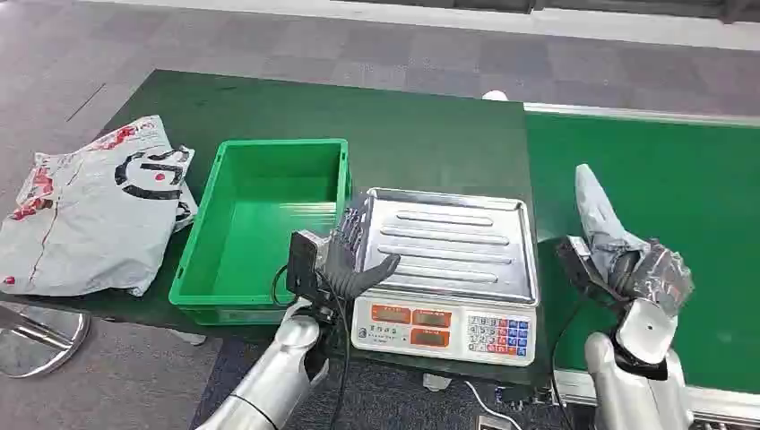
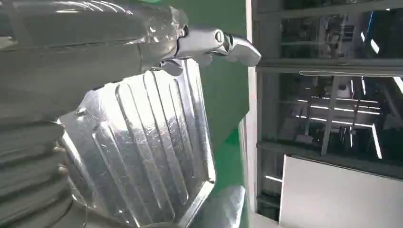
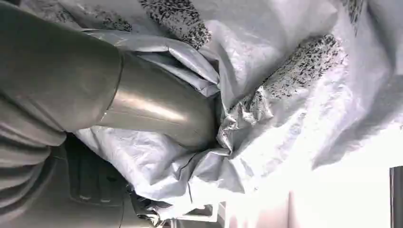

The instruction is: Moved the parcel from conveyor to table for the left to box.

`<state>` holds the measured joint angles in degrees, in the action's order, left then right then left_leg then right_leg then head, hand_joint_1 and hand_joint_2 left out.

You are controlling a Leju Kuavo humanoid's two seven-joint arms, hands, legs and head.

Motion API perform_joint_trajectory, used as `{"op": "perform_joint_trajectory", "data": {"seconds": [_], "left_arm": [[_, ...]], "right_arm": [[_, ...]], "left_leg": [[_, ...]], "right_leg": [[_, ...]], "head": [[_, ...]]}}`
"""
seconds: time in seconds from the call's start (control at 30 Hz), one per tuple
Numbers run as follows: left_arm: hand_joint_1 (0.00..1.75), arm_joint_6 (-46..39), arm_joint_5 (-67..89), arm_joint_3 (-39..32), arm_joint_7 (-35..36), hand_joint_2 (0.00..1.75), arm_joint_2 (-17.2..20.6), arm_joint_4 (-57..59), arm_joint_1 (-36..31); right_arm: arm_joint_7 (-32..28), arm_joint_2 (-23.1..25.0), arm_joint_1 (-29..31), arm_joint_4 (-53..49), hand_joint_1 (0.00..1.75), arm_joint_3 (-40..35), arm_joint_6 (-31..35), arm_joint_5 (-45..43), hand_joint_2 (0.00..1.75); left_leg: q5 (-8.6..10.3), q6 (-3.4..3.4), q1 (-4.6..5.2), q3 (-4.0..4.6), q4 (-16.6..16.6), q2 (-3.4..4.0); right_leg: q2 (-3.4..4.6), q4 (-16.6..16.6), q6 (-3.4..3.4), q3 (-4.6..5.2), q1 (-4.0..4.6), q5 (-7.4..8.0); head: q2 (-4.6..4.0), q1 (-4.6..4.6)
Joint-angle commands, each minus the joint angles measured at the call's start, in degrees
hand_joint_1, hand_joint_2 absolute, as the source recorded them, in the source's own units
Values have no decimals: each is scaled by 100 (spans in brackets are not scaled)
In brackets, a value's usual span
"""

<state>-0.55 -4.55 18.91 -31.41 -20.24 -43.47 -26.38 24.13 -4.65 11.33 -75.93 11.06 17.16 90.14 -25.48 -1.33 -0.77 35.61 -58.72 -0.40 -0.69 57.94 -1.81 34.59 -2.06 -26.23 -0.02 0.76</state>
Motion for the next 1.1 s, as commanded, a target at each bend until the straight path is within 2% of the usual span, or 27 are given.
{"op": "perform_joint_trajectory", "data": {"seconds": [0.03,0.2,0.27,0.47,0.5,0.53,0.57,0.67,0.7,0.77,0.83,0.9,0.93,0.97,1.0,1.03,1.07,1.1], "left_arm": [[0,21,22,-271,17,175,24,62,44],[0,21,22,-271,17,175,24,62,44],[0,21,22,-271,17,175,24,62,44],[0,21,22,-271,17,175,24,62,44],[0,21,22,-271,17,175,24,62,44],[0,9,31,-264,13,175,24,63,44],[0,2,37,-228,11,175,24,71,43],[0,-114,131,-107,-22,175,24,191,-65],[0,-203,105,-82,-58,175,24,306,-172],[0,-43,-80,-152,-73,175,24,504,-314],[0,-94,-9,-207,-144,175,32,616,-350],[0,-141,62,-249,-194,175,39,666,-363],[0,-153,71,-256,-205,175,42,658,-362],[0,-112,126,-203,-210,175,53,701,-465],[0,-119,133,-182,-183,175,43,726,-559],[0,-119,133,-182,-183,175,43,726,-559],[0,-127,132,-200,-151,175,27,764,-641],[0,-114,153,-194,-138,175,30,759,-686]], "right_arm": [[-29,330,150,-258,175,236,13,-14,175],[-29,330,150,-258,175,236,13,-14,175],[-29,330,150,-258,175,236,13,-14,175],[-29,330,150,-258,175,236,13,-14,175],[-29,330,150,-258,175,236,13,-14,175],[29,268,136,-280,175,187,216,-14,175],[-177,357,145,-425,175,207,611,-14,175],[-277,9,131,-808,175,-102,1186,-14,175],[-625,-16,239,-660,175,-18,1465,-14,175],[-1348,-389,330,-73,175,29,2147,-482,175],[-1873,-614,286,17,175,30,2284,-916,175],[-2496,-455,460,202,175,85,2284,-1091,175],[-2711,-415,565,294,175,-23,2284,-1233,175],[-4108,-289,1156,1412,175,-1276,1764,-1834,175],[-3502,139,1554,2157,175,-1824,2134,-1377,175],[-3502,139,1554,2157,175,-1824,2134,-1377,175],[-2958,396,1821,2639,175,-2402,2284,-1050,175],[-2656,624,1986,3118,175,-2997,2239,-738,175]], "left_leg": [[-9,7,-1,-33,14,26],[-5,4,1,-21,8,15],[-9,7,-4,-44,20,27],[-5,4,0,-16,7,13],[-10,9,-4,-48,22,27],[-6,5,1,-23,10,16],[-9,9,-2,-43,20,24],[-9,7,1,-27,10,20],[-10,9,0,-39,16,25],[-6,6,1,-16,4,11],[-2,8,-1,-17,5,2],[-2,9,1,-21,6,3],[-2,11,-1,-30,12,6],[-5,8,-1,-24,6,21],[-5,10,-2,-40,16,32],[-14,4,-8,-34,3,88],[-13,5,-7,-47,12,103],[-15,-1,-11,-26,9,103]], "right_leg": [[26,-16,19,-24,4,1],[16,-7,14,-14,0,-1],[29,-22,27,-34,7,2],[14,-8,12,-10,2,0],[29,-26,27,-39,9,1],[18,-10,14,-15,1,0],[26,-22,24,-34,6,0],[21,-10,19,-19,2,-2],[27,-18,24,-29,4,-1],[13,-6,15,-11,1,-1],[3,-11,12,-18,3,1],[4,-11,12,-18,1,1],[8,-19,18,-28,4,3],[23,-12,14,-16,2,5],[34,-23,21,-29,3,9],[90,-14,16,-7,9,21],[106,-21,23,-13,9,26],[109,-13,18,-6,15,28]], "head": [[0,0],[0,0],[0,0],[0,0],[0,0],[0,0],[0,0],[0,0],[0,0],[0,0],[0,0],[0,0],[0,0],[0,0],[0,0],[0,0],[0,0],[0,-2]]}}
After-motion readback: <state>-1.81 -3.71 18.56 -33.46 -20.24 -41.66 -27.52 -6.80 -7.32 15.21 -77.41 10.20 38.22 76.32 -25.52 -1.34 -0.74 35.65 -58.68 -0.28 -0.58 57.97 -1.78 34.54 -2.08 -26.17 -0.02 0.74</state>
